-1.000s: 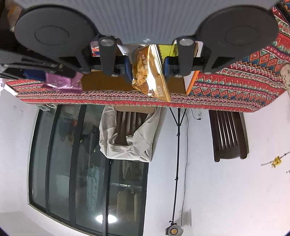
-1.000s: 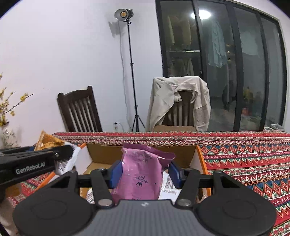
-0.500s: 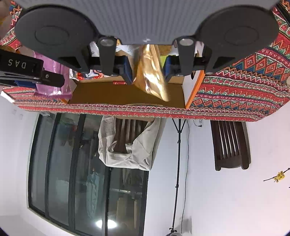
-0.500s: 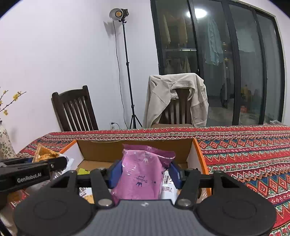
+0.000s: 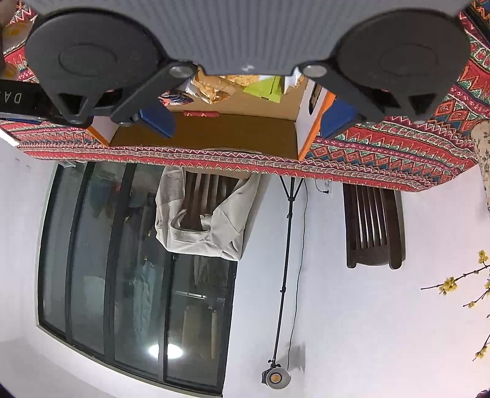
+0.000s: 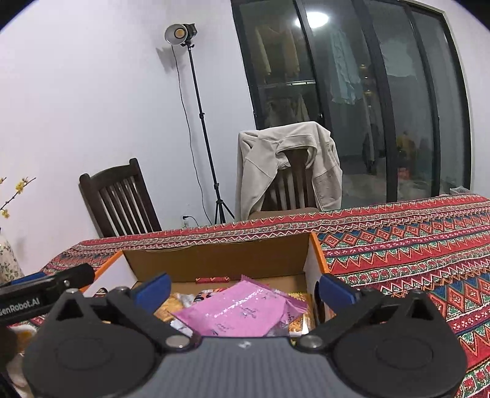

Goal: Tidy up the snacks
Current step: 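Carry both packets over the box and open both tools to drop them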

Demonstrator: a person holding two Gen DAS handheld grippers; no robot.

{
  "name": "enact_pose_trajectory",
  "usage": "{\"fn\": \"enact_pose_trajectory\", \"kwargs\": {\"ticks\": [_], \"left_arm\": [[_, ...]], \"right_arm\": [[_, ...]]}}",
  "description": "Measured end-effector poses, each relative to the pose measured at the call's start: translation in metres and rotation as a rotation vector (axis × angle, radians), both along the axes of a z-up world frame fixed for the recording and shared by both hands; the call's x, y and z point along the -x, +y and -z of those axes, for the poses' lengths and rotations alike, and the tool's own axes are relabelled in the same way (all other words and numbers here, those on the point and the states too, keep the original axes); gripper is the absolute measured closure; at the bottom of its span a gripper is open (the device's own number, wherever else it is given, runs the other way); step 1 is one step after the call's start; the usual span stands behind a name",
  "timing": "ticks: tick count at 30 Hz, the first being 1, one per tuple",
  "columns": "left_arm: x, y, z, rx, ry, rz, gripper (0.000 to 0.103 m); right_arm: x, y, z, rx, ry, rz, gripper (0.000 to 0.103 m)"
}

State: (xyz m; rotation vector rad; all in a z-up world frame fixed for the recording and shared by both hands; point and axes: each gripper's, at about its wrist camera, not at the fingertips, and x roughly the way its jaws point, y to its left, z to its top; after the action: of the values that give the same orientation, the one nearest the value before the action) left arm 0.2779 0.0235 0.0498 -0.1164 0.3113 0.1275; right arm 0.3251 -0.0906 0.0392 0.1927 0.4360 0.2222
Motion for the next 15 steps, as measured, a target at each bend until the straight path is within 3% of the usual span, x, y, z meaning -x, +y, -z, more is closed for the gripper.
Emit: {"fn": "enact_pose_trajectory", "kwargs": {"ticks": [15], "left_arm": [[0.033,-0.005,-0.035,0.017,-0.023,0.003,0.000]], "right_arm": [[0.024,0.000,-0.027,0.021,-0.041,0.032,0.000]]}}
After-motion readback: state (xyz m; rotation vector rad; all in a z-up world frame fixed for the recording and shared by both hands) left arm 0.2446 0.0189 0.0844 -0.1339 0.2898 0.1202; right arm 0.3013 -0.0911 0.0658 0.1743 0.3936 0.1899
